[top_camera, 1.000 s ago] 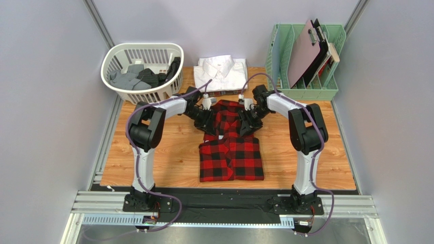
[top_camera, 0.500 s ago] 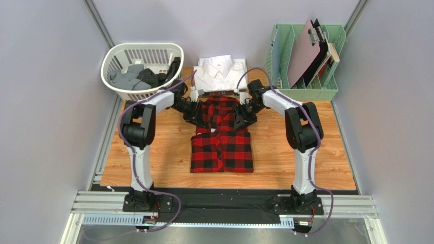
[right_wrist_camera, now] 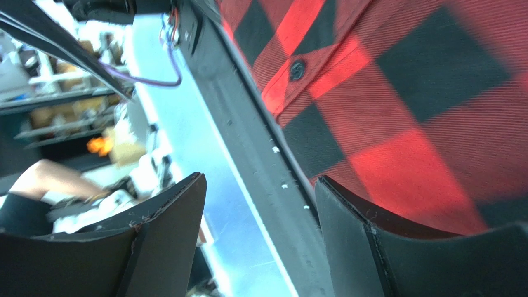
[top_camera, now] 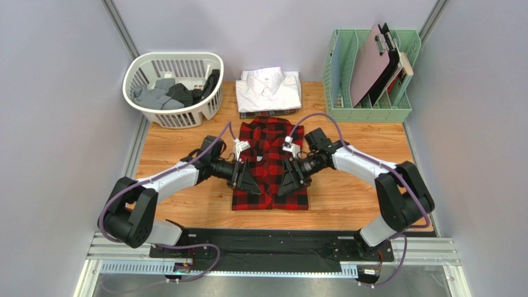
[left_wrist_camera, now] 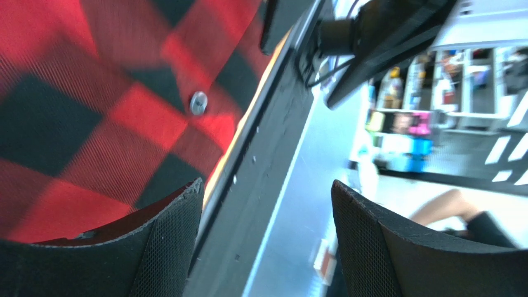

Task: Fold and stack the long sleeve shirts
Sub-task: Fold the shirt

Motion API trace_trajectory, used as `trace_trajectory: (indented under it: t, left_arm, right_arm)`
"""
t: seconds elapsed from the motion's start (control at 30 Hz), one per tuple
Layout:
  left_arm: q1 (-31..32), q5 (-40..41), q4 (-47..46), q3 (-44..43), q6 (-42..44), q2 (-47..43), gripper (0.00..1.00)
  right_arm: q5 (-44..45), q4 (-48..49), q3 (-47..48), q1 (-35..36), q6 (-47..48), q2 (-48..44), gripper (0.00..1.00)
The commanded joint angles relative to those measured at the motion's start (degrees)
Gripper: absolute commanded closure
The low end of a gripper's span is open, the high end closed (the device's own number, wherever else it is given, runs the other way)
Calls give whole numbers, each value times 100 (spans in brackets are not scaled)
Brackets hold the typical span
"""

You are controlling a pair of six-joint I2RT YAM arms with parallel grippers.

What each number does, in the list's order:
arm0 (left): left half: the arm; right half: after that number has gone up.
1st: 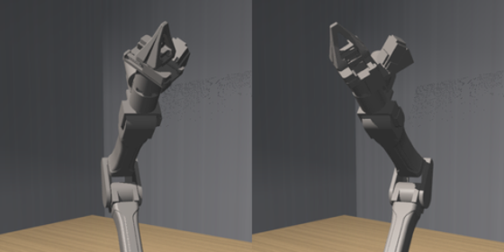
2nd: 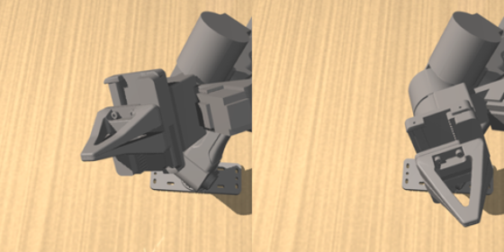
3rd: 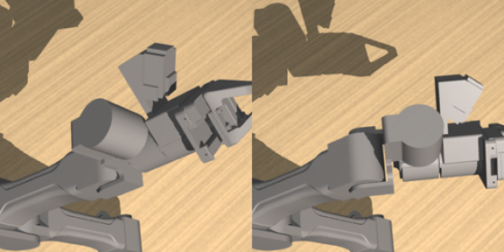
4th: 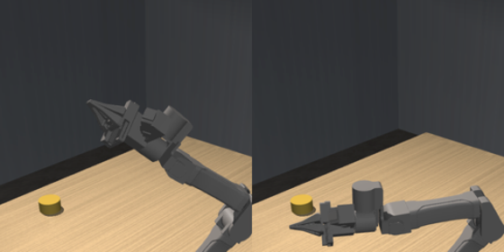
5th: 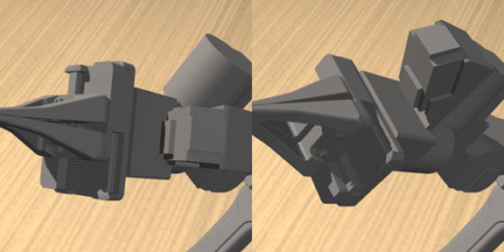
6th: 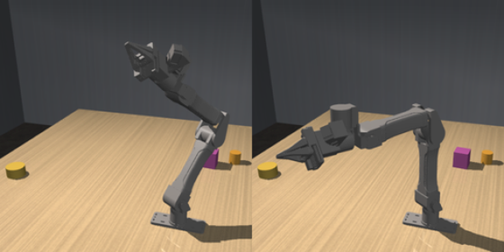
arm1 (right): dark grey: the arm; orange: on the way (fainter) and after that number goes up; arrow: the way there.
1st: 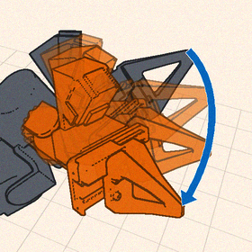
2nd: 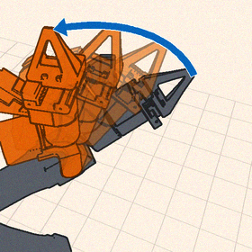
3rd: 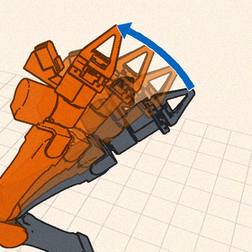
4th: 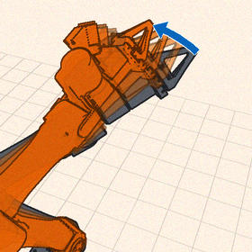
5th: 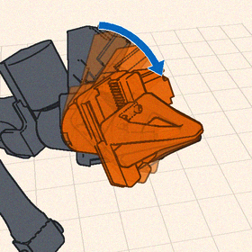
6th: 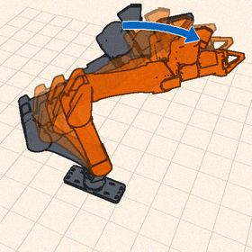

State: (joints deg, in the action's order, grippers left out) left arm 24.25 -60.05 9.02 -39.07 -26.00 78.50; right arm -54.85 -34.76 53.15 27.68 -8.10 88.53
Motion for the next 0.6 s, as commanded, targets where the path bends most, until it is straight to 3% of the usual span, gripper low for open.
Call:
trace_trajectory:
  t: [0.0,0.13,0.27,0.37,0.5,0.57]
  left_arm:
    - [185,142,-1156,547,-1212,209,20]
    - [159,721,-693,708,-987,911,18]
    - [62,749,-315,611,-811,1719,20]
    - [-25,899,-373,812,-749,1661,24]
    - [-87,216,-715,743,-748,1046,30]
    - [79,-374,-866,769,-1046,624,30]
  right_arm:
    - [-439,830,-41,272,-648,620,30]
    - [-369,1015,-198,282,-614,1411,33]
    - [-316,797,-296,282,-307,2027,34]
    - [-175,454,-191,273,-25,2230,34]
    - [-490,49,135,282,151,1819,40]
    - [-728,564,-301,360,-434,941,41]
